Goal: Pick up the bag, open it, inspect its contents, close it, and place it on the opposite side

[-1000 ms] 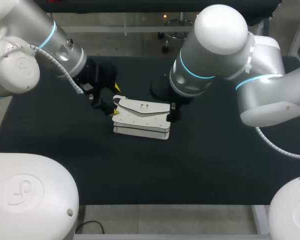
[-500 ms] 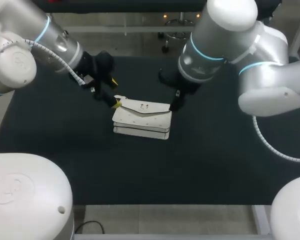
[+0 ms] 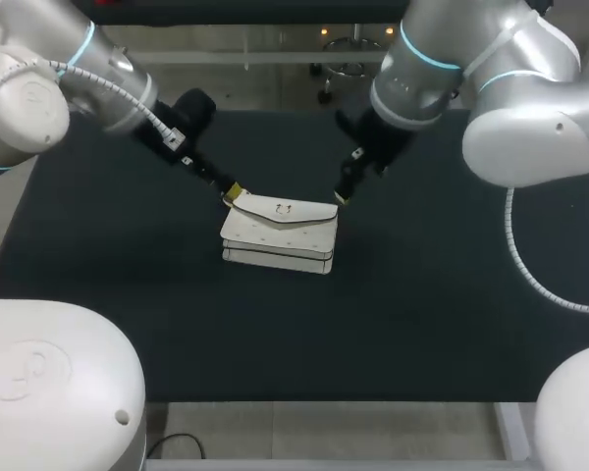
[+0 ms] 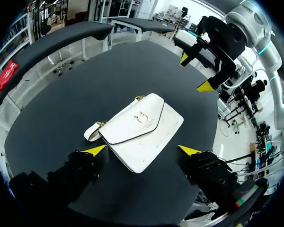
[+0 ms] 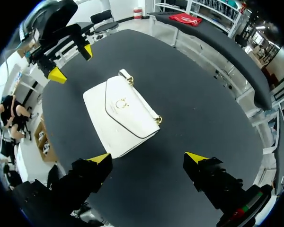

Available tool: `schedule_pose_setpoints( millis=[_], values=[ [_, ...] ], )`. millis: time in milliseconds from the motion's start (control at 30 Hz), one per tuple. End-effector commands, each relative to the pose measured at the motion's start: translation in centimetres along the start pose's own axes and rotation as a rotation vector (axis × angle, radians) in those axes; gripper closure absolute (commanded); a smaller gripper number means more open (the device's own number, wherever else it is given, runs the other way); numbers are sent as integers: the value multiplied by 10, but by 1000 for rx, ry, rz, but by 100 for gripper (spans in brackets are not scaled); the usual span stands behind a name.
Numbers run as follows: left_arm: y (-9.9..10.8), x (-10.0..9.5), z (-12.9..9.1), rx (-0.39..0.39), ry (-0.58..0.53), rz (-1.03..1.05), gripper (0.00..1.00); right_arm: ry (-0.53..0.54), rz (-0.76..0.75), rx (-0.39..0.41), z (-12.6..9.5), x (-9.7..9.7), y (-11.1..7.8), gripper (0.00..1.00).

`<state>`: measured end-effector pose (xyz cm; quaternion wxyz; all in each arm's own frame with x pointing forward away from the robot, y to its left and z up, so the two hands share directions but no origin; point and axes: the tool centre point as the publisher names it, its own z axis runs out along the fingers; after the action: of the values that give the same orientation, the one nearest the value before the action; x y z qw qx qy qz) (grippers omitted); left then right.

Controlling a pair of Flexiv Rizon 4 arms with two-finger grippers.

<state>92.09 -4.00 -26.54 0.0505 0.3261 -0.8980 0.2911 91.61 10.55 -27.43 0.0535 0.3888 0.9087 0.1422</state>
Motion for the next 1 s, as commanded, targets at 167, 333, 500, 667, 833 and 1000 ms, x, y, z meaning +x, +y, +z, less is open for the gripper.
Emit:
schedule_pose_setpoints(
  millis=[167,333,500,667,833,1000],
  values=[
    [4,3,5,41,11,-605,0,92,697,76,5,-7,-11,0],
    [4,3,5,41,11,-605,0,120,705,102,6,-9,-13,0],
    [4,3,5,41,11,-605,0,120,705,102,6,-9,-13,0],
    [4,3,5,41,11,-605,0,120,705,102,6,-9,-13,0],
    [10,-14,18,79,106,-726,0,200,797,77,14,-3,-9,0],
    [21,-22,19,45,260,-715,0,250,888,0,19,-2,-14,0]
  ],
)
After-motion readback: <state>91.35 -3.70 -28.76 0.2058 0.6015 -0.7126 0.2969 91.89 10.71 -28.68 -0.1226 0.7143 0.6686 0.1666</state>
